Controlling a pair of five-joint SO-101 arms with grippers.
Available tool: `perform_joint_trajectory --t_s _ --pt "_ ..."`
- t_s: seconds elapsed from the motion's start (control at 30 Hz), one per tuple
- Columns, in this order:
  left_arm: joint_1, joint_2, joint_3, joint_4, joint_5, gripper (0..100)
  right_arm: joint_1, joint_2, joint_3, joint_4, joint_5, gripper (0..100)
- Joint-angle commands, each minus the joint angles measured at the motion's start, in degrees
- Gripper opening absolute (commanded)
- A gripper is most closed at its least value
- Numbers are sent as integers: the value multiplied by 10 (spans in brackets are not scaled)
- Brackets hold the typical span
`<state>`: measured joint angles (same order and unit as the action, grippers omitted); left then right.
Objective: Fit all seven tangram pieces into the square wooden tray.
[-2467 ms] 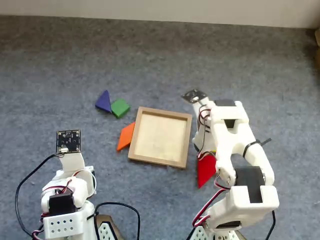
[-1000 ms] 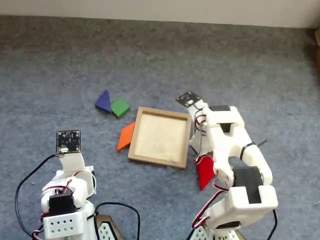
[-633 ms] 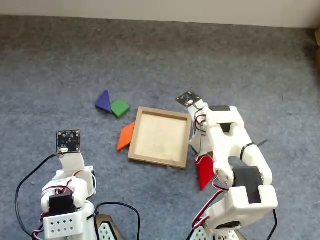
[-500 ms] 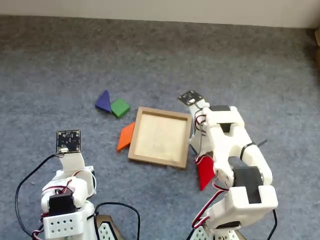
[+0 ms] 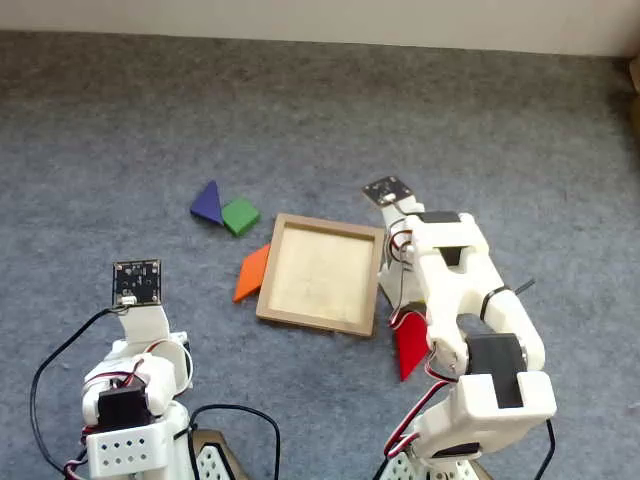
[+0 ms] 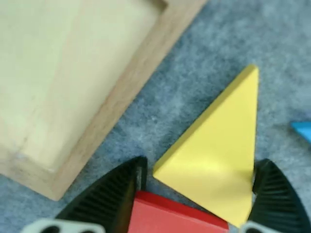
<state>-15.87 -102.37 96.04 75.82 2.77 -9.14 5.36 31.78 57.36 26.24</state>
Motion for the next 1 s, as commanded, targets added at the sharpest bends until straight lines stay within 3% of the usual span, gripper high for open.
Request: perform_joint_trajectory --t_s 0.0,0.23,0.43,0.7,0.97 --pt "-4 -19 11 2 0 45 6 -3 -7 -27 -9 332" --pt "-4 -19 11 2 0 45 7 -3 -6 -29 -8 326" --pt "-4 -19 11 2 0 45 7 -3 -7 -29 -8 182" --pt "-4 -19 11 2 0 45 18 -8 -23 -23 -7 159" --pt "-4 -19 11 2 0 45 29 -8 -162 112 -7 159"
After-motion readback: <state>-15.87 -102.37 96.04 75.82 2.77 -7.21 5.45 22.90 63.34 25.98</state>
